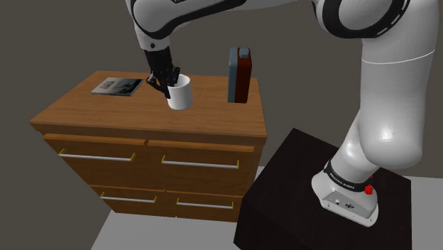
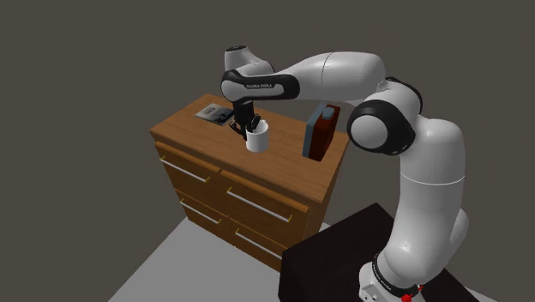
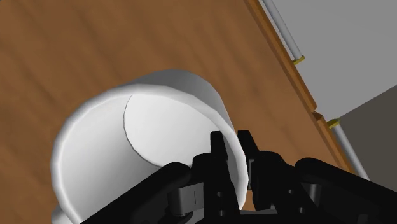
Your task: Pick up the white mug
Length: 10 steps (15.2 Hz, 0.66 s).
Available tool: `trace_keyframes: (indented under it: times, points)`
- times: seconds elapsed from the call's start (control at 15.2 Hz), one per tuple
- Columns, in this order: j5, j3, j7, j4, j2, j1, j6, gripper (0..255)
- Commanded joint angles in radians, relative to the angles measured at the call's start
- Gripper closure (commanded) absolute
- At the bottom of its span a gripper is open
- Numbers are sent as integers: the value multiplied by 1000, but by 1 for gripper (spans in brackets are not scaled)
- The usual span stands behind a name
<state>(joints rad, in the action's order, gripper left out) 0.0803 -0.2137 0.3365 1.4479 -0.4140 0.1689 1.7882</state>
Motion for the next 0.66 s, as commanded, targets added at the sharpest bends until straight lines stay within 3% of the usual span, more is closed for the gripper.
trace_keyframes:
  times: [0.0,0.59]
  points:
    - [-1,-1,0,-26,1,1,-27,255]
    - [-1,-2,-2,-122,1,6,-123,255]
